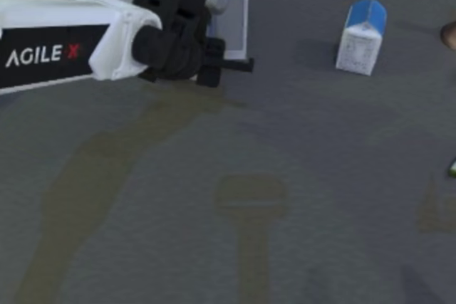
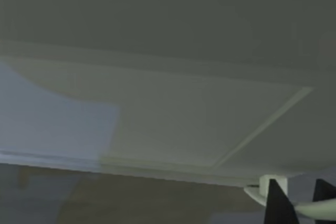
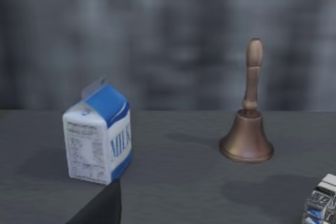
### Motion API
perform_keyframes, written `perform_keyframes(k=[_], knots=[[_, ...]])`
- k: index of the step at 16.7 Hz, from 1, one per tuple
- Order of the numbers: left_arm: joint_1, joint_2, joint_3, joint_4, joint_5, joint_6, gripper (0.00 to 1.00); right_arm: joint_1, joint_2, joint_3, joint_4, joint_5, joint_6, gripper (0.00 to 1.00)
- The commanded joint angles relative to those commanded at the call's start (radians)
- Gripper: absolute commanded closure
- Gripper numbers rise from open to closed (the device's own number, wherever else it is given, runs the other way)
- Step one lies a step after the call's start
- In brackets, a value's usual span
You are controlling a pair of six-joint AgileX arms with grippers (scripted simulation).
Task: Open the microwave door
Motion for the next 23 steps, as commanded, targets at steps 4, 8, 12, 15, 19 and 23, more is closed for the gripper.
perform_keyframes(k=[4, 8, 12, 15, 19, 23], knots=[[0.000, 0.000, 0.000, 0.000, 0.000, 0.000, 1.00, 0.000, 0.000, 0.000, 0.000, 0.000, 0.000, 0.00], [0.000, 0.000, 0.000, 0.000, 0.000, 0.000, 1.00, 0.000, 0.000, 0.000, 0.000, 0.000, 0.000, 0.00], [0.000, 0.000, 0.000, 0.000, 0.000, 0.000, 1.00, 0.000, 0.000, 0.000, 0.000, 0.000, 0.000, 0.00], [0.000, 0.000, 0.000, 0.000, 0.000, 0.000, 1.00, 0.000, 0.000, 0.000, 0.000, 0.000, 0.000, 0.00], [0.000, 0.000, 0.000, 0.000, 0.000, 0.000, 1.00, 0.000, 0.000, 0.000, 0.000, 0.000, 0.000, 0.00], [-0.004, -0.002, -0.009, 0.001, 0.015, 0.006, 1.00, 0.000, 0.000, 0.000, 0.000, 0.000, 0.000, 0.00]])
